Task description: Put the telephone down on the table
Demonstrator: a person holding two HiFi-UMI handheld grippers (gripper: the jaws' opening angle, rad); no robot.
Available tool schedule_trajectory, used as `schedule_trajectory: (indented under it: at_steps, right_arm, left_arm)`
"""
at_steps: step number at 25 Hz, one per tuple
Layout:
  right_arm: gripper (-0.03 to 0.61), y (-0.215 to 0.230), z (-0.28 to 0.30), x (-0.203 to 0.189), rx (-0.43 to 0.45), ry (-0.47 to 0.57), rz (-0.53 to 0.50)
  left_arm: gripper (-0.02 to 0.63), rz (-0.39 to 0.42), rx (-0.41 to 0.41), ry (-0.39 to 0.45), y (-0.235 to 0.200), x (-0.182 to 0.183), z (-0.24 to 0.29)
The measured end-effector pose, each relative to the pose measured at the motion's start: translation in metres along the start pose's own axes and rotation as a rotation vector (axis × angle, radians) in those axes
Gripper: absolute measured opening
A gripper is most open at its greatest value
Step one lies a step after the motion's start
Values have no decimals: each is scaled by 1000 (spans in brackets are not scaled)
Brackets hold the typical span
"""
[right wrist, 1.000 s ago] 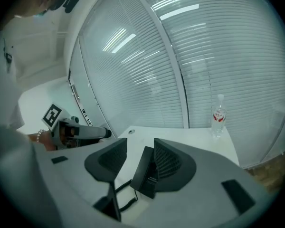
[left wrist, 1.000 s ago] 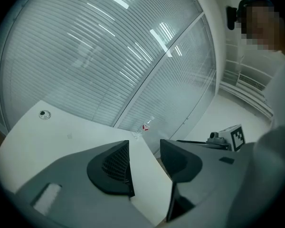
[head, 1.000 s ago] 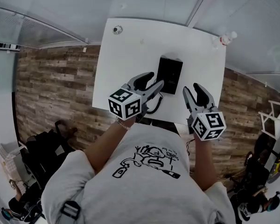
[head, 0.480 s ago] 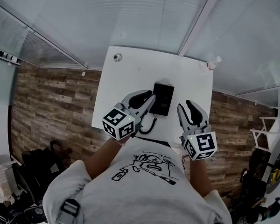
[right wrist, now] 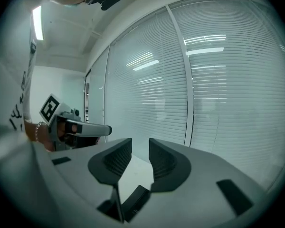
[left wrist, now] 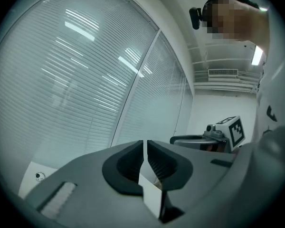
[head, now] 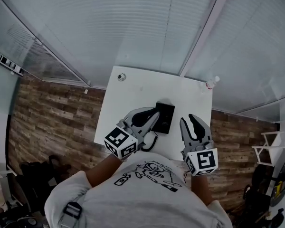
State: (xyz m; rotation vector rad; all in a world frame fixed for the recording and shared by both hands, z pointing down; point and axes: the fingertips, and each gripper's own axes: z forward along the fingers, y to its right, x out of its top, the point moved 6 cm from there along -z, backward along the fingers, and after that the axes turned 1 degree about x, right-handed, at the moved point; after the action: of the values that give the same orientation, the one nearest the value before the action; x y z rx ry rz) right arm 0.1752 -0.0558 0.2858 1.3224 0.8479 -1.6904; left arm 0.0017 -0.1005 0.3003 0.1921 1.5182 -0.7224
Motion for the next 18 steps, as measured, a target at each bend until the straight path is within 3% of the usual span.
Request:
schedule_trajectory:
  at_steps: [12,18]
  right_arm:
    - [95,-4,-9,26,9,54,-7]
    - [94,-5,-7,28,7,59,-2]
  left_arm:
    - [28,82,-9,86,14,37,-5]
    - [28,85,-22,99,13,43,-4]
